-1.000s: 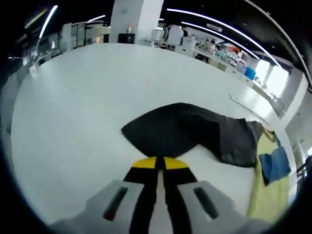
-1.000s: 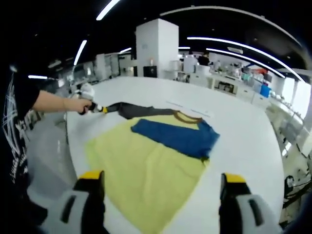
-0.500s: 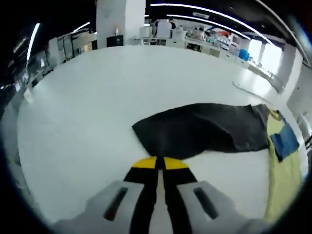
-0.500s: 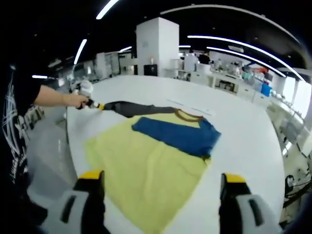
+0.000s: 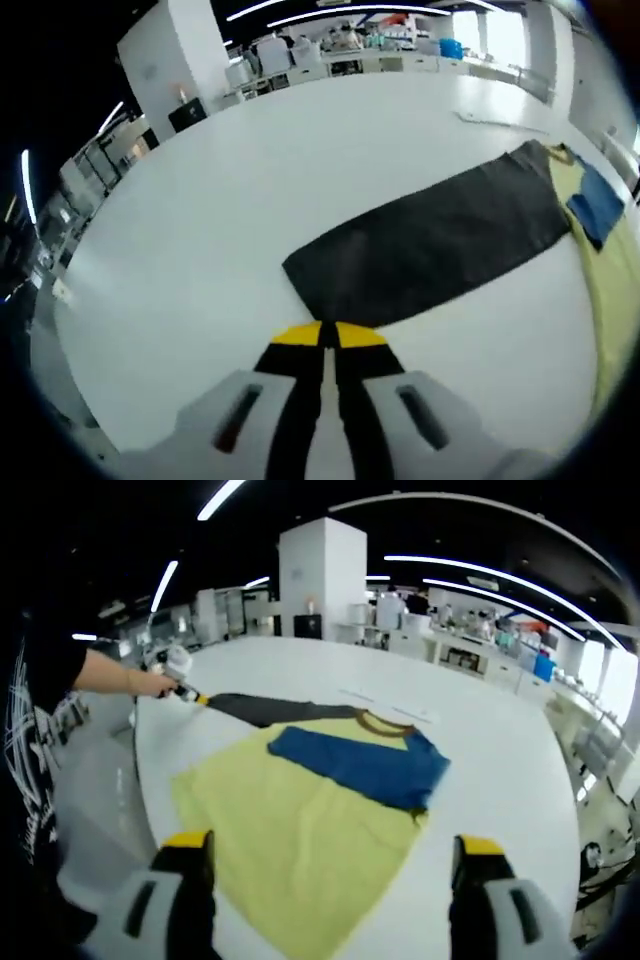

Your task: Fold the garment on the visible template until the final outline fits inside the template.

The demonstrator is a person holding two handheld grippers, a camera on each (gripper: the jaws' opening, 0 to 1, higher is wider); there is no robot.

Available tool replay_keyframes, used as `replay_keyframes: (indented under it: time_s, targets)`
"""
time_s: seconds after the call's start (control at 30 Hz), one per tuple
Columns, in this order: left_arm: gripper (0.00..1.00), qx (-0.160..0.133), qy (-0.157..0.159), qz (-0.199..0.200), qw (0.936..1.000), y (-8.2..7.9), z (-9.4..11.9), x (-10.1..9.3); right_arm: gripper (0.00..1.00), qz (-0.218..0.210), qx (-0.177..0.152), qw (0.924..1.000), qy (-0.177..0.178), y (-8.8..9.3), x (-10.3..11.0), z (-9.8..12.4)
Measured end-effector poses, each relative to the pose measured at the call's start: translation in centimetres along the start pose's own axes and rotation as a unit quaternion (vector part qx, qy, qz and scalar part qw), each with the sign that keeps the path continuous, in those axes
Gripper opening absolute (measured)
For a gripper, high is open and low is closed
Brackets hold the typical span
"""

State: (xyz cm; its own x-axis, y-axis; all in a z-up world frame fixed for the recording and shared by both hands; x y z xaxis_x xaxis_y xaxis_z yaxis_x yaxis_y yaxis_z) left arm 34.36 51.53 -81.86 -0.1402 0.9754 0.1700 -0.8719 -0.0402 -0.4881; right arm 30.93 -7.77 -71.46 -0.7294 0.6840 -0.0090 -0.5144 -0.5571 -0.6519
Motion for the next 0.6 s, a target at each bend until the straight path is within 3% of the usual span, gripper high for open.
replay_keyframes:
  time_s: [0.27, 0.6]
  targets:
    - [0.0, 0.004, -0.004, 0.007, 1.0, -0.5, -0.9, 1.4, 1.0, -0.004, -0.003, 1.0, -0.002, -0.1, 0.3, 0.0]
    - [0.0, -0.016, -0.012, -0.011, 0.9997, -1.8, 0.9, 0.7, 1.0, -0.012, -0.018, 0.9998, 0.002, -0.4, 0.1, 0.2]
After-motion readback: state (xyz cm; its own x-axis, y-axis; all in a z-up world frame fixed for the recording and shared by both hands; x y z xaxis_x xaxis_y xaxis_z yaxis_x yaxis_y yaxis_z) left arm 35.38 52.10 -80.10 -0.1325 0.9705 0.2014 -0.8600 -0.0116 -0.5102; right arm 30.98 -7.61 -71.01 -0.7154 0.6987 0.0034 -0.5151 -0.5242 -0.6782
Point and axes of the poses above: the point that each gripper's makers call its tool centre point, and the gripper's own axes: z roughly backward along the fingers, x roughly to its left, y roughly out of its underside, the point moved 2 cm from there along z, roughly backward along the fingers, and after that the axes turned 12 degrees about x, right-handed, at the moved point
